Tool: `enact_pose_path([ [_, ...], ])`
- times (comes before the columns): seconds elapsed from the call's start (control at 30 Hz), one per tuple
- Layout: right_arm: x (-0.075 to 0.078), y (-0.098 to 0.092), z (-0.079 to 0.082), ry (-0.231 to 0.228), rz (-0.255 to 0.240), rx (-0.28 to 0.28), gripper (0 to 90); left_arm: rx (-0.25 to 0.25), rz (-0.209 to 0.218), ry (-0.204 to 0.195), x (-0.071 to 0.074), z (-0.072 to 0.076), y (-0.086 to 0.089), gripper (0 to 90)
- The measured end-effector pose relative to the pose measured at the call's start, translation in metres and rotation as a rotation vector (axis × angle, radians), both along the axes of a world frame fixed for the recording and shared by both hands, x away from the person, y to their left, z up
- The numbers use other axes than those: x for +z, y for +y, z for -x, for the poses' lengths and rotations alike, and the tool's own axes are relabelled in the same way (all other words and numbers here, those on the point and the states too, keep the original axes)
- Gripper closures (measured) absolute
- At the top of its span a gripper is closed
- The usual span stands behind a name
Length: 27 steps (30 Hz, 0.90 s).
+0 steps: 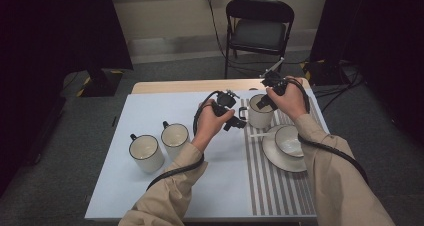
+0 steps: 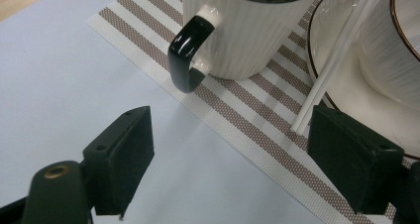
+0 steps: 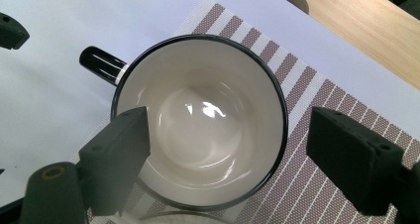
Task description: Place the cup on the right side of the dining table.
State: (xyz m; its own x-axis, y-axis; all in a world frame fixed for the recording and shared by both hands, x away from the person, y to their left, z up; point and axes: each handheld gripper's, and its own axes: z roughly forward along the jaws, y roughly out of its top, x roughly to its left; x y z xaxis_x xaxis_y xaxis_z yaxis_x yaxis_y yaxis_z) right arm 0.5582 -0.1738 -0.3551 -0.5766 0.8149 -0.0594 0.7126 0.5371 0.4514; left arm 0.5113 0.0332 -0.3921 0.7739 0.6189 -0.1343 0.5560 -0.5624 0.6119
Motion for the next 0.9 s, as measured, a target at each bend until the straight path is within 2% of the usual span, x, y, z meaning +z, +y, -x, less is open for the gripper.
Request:
enact_pose_path([
  [0.17,0.001,0.002,0.003,0.001,0.001,0.009,16.4,-0.002,0.014,0.001,-0.001,0.005,0.004,17.9],
  [0.43,0.004,0.004,0.009,-0.001,0.015,0.007,16.4,-0.004,0.01,0.0,-0.002,0.013,0.009,17.9],
  [0.53,0.005,0.004,0.011,0.0,0.015,0.008,16.4,-0.007,0.027,0.011,-0.002,0.016,0.011,17.9],
  [0.9,0.005,0.007,0.019,0.004,0.018,0.019,16.4,-0.005,0.024,0.01,-0.006,0.023,0.016,17.9],
])
